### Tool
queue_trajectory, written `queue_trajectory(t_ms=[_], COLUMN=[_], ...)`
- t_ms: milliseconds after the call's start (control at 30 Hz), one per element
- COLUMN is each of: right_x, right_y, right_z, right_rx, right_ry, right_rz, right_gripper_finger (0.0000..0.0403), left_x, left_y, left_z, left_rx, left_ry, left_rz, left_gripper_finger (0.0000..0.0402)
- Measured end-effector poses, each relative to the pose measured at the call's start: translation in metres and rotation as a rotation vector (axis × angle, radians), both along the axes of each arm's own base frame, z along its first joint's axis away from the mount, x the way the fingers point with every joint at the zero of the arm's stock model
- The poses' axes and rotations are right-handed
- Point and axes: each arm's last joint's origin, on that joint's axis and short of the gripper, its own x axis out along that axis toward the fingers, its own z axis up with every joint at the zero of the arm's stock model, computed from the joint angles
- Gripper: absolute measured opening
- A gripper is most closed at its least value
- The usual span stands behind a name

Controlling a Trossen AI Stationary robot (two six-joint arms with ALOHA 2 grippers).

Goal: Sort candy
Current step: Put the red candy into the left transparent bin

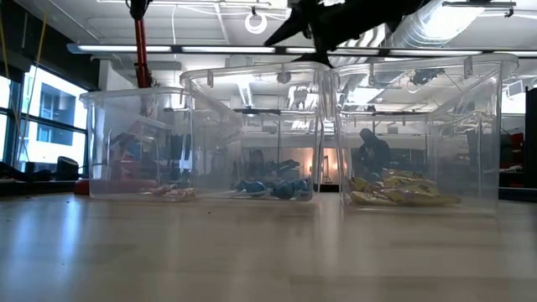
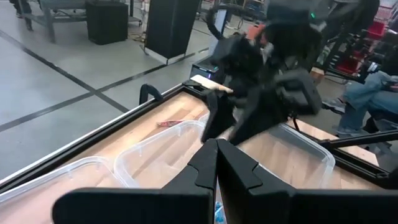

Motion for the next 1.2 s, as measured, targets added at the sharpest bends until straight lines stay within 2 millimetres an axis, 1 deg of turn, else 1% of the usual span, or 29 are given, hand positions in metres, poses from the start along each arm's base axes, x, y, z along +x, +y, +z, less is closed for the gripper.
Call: queue_trajectory(t_ms=[67, 167, 267, 367, 433, 567, 667, 767, 933, 1067, 1200], right_x=[-0.011, -0.036, -0.064, -0.088, -0.101, -0.116, -0.125, -0.132, -0.133, -0.127, -0.124], right_y=[-0.009, -0.026, -0.044, -0.065, -0.082, -0.113, -0.135, -0.153, -0.169, -0.174, -0.176], right_z=[0.009, 0.023, 0.028, 0.024, 0.013, -0.026, -0.053, -0.077, -0.115, -0.141, -0.158], right_rx=[-0.002, -0.055, -0.141, -0.216, -0.211, -0.142, -0.075, -0.005, 0.052, 0.066, 0.046], right_ry=[0.003, 0.047, 0.17, 0.339, 0.459, 0.653, 0.728, 0.757, 0.873, 0.938, 0.999], right_rz=[-0.024, -0.13, -0.304, -0.465, -0.52, -0.533, -0.552, -0.534, -0.471, -0.409, -0.372], right_gripper_finger=[0.0225, 0.022, 0.0214, 0.0211, 0.0211, 0.0211, 0.0211, 0.0211, 0.0211, 0.0211, 0.0211], left_x=[0.0, 0.0, 0.0, 0.0, 0.0, 0.0, 0.0, 0.0, 0.0, 0.0, 0.0], left_y=[0.0, 0.0, 0.0, 0.0, 0.0, 0.0, 0.0, 0.0, 0.0, 0.0, 0.0], left_z=[0.0, 0.0, 0.0, 0.0, 0.0, 0.0, 0.0, 0.0, 0.0, 0.0, 0.0], left_rx=[0.0, 0.0, -0.001, -0.007, -0.009, -0.032, -0.042, -0.052, -0.053, -0.054, -0.067], left_ry=[0.001, 0.001, 0.0, -0.002, -0.003, -0.015, -0.02, -0.026, -0.027, -0.029, -0.034], left_rz=[0.0, 0.0, -0.001, 0.0, 0.001, 0.006, 0.009, 0.015, 0.019, 0.02, 0.025], left_gripper_finger=[0.0, 0.0, 0.0, 0.0, 0.0, 0.0, 0.0, 0.0, 0.0, 0.0, 0.0])
